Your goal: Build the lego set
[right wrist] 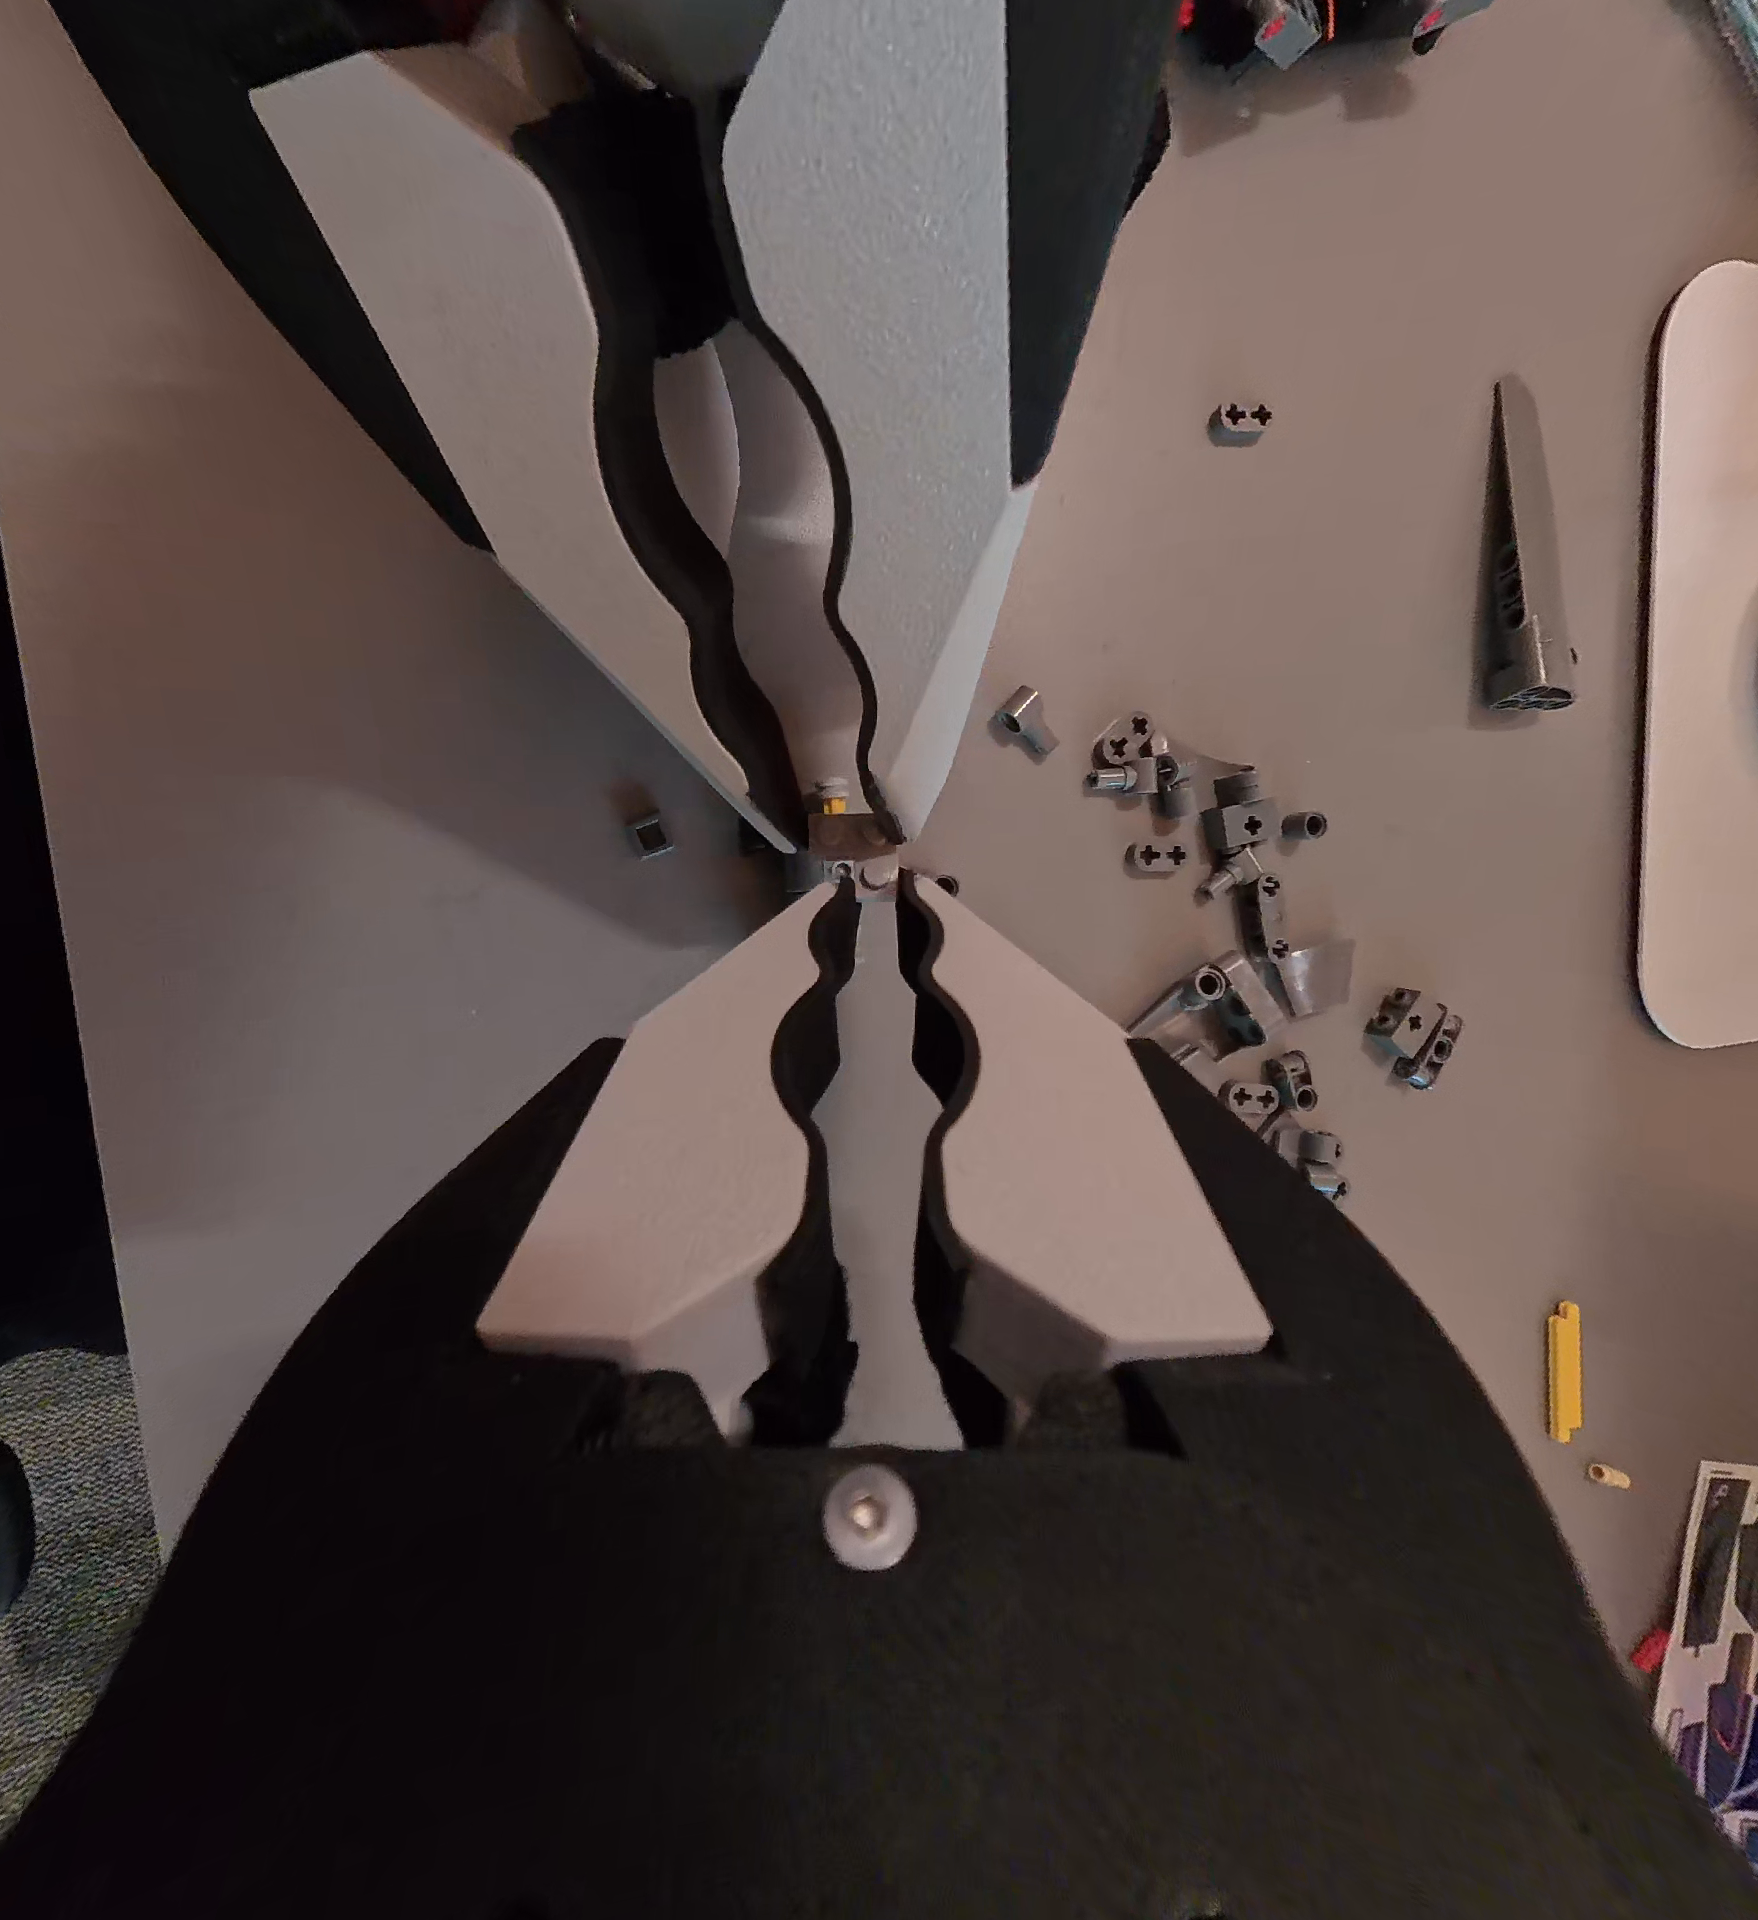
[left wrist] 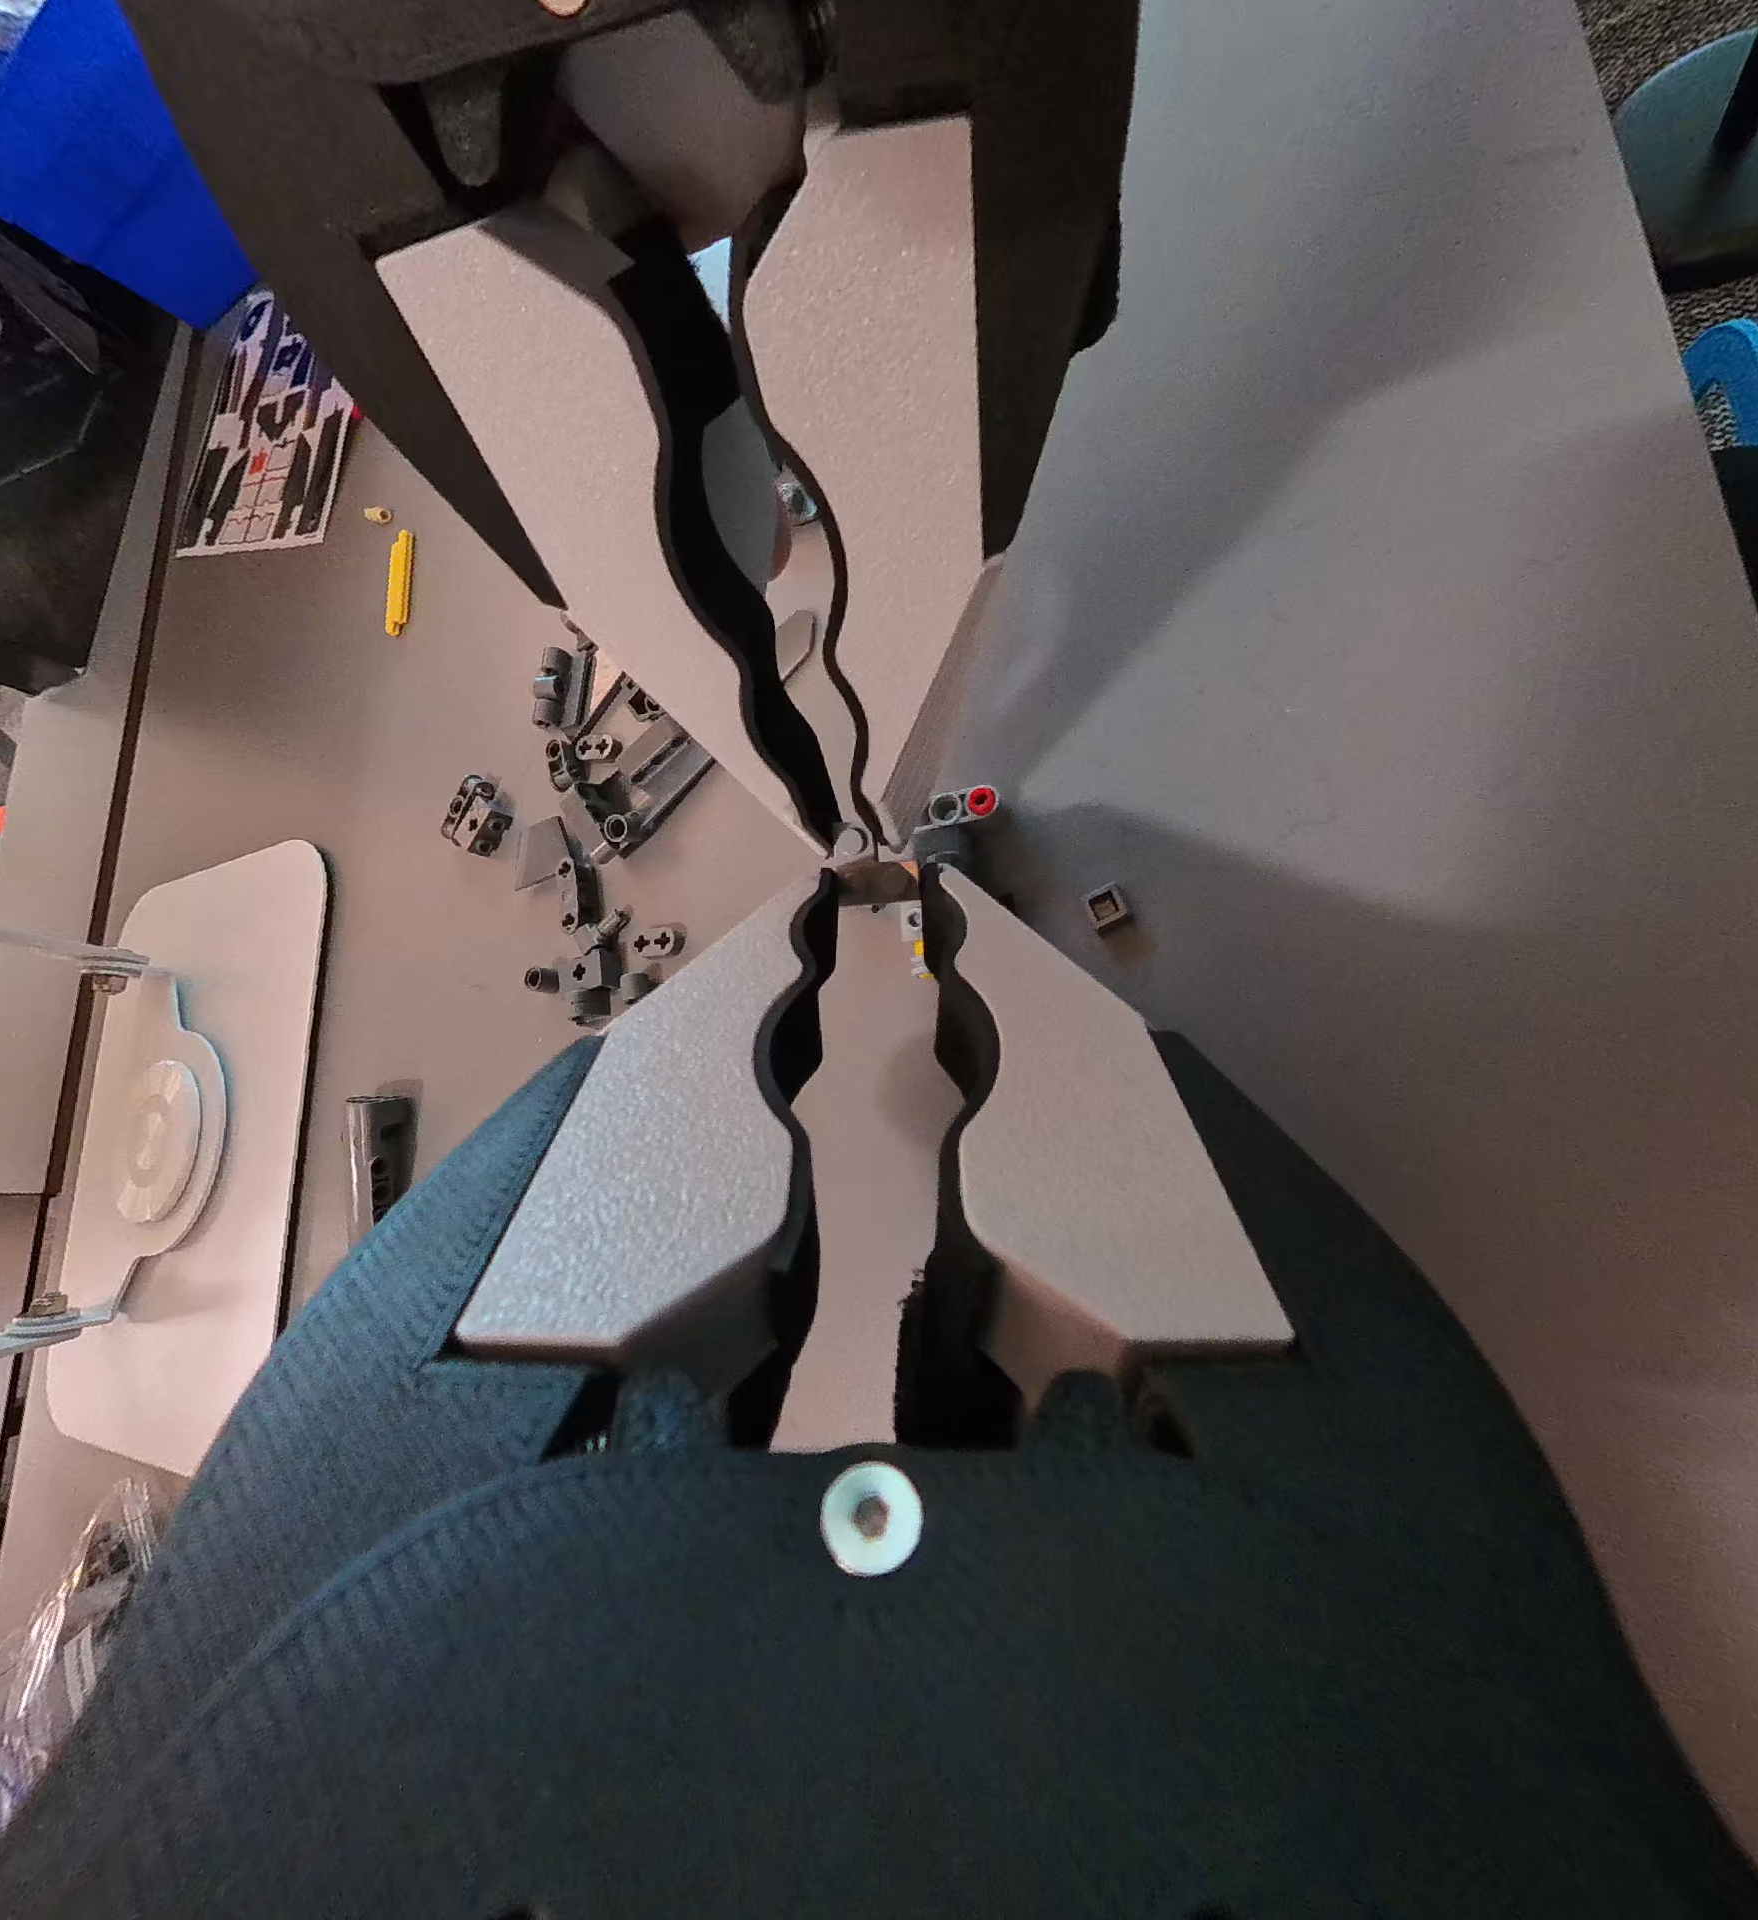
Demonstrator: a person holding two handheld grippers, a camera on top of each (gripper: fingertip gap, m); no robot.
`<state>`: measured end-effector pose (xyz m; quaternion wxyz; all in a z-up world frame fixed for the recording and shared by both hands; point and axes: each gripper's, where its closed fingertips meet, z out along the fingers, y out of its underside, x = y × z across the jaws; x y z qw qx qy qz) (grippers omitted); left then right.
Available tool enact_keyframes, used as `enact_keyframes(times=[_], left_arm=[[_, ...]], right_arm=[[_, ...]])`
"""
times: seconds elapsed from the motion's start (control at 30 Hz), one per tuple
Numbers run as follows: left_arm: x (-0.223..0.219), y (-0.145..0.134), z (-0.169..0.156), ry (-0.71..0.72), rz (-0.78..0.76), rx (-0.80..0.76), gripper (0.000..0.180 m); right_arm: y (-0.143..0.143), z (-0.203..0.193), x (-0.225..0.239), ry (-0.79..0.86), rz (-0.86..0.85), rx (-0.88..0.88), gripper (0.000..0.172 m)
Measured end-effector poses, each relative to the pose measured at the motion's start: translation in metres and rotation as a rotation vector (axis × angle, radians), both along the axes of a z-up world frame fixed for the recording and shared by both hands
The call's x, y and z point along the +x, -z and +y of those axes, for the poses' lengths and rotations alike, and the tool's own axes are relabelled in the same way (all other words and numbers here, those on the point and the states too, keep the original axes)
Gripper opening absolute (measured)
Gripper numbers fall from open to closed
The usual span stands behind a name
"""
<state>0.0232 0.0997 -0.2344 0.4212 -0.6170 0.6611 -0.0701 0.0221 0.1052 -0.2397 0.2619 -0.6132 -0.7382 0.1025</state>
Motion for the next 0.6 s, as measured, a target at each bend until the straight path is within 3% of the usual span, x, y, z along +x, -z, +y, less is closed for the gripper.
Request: enact_keyframes(times=[0.6], left_arm=[[-0.0022,0.0050,0.0010,-0.003,0.017,-0.035,0.014]], right_arm=[[0.0006,0.0010,-0.0014,-0.008,-0.004,0.059,0.005]])
